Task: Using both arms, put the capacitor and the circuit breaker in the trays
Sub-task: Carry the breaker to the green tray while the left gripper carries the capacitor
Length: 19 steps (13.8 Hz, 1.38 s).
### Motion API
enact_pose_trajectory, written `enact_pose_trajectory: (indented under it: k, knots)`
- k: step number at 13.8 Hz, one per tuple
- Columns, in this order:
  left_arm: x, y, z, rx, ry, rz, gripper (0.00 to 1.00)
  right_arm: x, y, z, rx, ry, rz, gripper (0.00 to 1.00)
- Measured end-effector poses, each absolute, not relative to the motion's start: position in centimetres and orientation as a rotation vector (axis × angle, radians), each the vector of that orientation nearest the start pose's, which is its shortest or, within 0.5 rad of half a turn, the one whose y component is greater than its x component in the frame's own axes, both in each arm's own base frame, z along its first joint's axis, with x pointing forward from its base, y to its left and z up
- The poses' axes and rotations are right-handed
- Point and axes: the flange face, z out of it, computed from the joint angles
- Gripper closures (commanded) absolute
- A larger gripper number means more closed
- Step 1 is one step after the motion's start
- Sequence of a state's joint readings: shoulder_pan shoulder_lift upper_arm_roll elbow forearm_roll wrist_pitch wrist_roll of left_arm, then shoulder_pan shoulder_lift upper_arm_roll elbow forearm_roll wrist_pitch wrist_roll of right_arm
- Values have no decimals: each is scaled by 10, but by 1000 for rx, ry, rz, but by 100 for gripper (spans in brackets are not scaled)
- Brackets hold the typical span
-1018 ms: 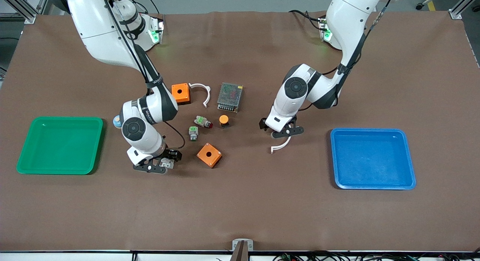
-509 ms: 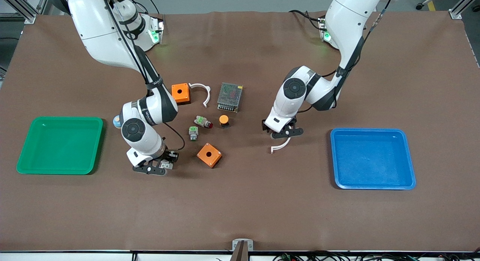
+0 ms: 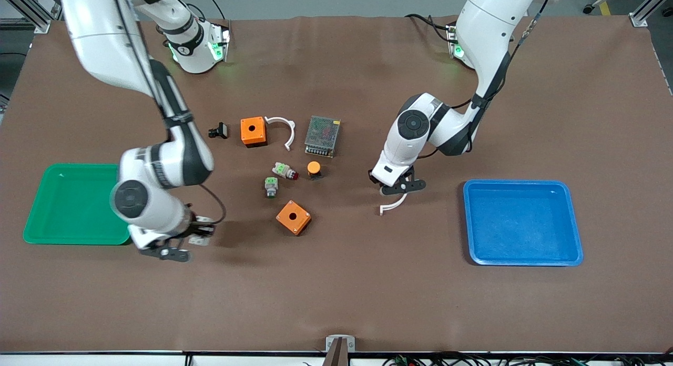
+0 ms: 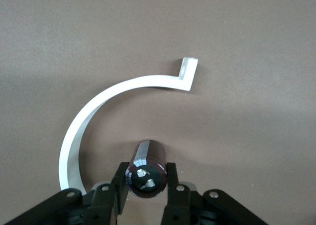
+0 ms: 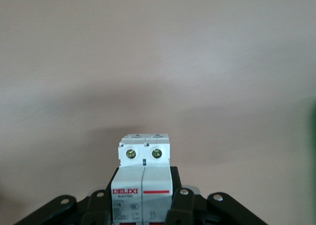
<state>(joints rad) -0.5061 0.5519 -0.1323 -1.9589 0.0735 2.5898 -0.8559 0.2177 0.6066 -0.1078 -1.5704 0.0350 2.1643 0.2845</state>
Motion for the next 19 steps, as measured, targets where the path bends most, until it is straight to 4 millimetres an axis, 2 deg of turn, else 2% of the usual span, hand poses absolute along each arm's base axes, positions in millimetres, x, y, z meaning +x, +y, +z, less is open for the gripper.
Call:
enact_pose_trajectory:
  k: [3, 5, 6, 7, 9, 11, 13, 16, 19]
  knots:
    - [520, -370, 221, -3208, -313, -94, 81, 689, -34, 294, -3169, 173, 26, 100]
    - [537, -361, 252, -3180, -350, -76, 81, 675, -117, 286, -3168, 95, 50, 100]
    - [547, -351, 273, -3164, -381, -67, 81, 666, -151, 280, -3168, 65, 43, 100]
    - [557, -338, 293, -3148, -407, -59, 81, 656, -176, 272, -3172, 37, 18, 100]
    - [576, -304, 326, -3129, -413, -52, 81, 634, -206, 255, -3179, 13, -11, 100]
    - [591, -264, 341, -3118, -395, -42, 81, 611, -228, 239, -3175, 34, 6, 100]
    - [606, -220, 341, -3107, -376, -15, 81, 593, -243, 224, -3175, 66, 10, 100]
    - [625, -156, 337, -3104, -349, 4, 81, 574, -251, 205, -3185, 100, -27, 100]
    - [636, -101, 327, -3101, -311, 34, 81, 566, -258, 200, -3184, 124, -23, 99]
